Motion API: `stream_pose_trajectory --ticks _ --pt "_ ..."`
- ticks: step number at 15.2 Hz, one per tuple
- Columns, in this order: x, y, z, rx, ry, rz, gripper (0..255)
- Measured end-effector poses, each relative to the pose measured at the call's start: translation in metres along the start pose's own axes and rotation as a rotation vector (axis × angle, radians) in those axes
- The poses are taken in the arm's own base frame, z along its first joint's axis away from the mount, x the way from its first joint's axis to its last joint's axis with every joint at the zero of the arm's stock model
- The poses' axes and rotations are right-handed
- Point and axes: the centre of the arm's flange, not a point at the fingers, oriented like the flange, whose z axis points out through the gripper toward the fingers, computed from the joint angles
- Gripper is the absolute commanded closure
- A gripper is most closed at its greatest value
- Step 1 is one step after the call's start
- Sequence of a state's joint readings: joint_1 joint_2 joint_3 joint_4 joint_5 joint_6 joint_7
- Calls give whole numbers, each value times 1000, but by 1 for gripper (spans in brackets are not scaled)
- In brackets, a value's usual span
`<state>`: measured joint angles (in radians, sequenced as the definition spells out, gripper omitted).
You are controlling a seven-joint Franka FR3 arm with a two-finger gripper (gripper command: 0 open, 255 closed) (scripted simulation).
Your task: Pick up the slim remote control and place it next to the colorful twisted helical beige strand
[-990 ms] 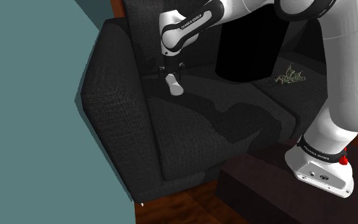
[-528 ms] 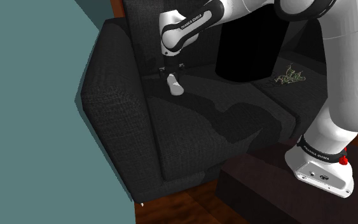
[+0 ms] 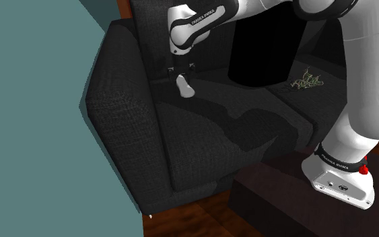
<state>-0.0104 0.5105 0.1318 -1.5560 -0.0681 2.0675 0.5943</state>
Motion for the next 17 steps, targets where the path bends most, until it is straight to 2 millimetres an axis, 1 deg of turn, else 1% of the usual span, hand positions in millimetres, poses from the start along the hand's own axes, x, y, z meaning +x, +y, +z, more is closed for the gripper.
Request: stream_pose_trajectory --ticks 17 --pt "-1 0 -90 0 0 0 255"
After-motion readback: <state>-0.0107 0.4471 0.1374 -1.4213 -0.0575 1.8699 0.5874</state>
